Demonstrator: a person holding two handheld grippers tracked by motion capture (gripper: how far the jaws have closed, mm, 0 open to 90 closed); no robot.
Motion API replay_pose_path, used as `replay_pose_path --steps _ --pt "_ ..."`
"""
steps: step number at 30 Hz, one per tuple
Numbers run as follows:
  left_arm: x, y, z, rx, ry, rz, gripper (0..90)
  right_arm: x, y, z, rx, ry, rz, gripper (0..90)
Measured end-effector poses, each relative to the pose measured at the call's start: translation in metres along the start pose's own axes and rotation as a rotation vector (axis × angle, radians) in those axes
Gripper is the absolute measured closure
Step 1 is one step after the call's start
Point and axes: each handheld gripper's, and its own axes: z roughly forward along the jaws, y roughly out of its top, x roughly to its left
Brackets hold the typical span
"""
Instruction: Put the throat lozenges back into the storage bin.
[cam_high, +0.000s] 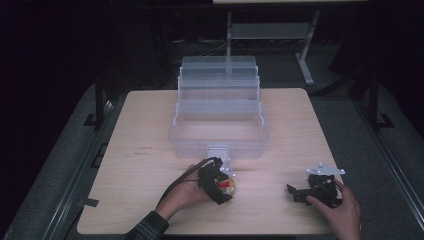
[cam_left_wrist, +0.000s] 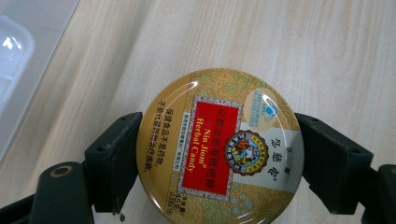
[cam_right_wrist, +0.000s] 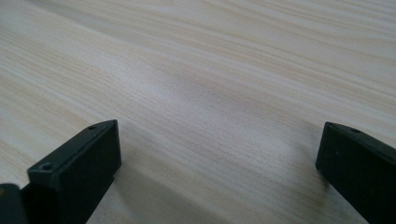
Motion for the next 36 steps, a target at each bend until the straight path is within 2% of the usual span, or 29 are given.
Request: replay_pose_path --steps 2,6,12,20,36 --pt "-0.001 0.0 -0.002 -0.012 -0.005 -0.011 19.8 0.0 0.0 0.0 0.0 0.0 0.0 0.0" --pt "0.0 0.001 -0.006 -0.004 -0.007 -0.002 19.8 0.0 0.0 0.0 0.0 0.0 0.0 0.0" --pt "0.001 0.005 -0.013 -0.027 -0.017 -0.013 19.8 0.0 0.0 0.0 0.0 0.0 0.0 0.0" --pt "0.003 0.008 -0.023 -0.028 -0.009 -0.018 19.8 0.0 0.0 0.0 0.0 0.0 0.0 0.0" --pt "0.005 0.02 -0.04 -0.042 -0.019 -0.007 19.8 0.0 0.0 0.0 0.0 0.0 0.0 0.0"
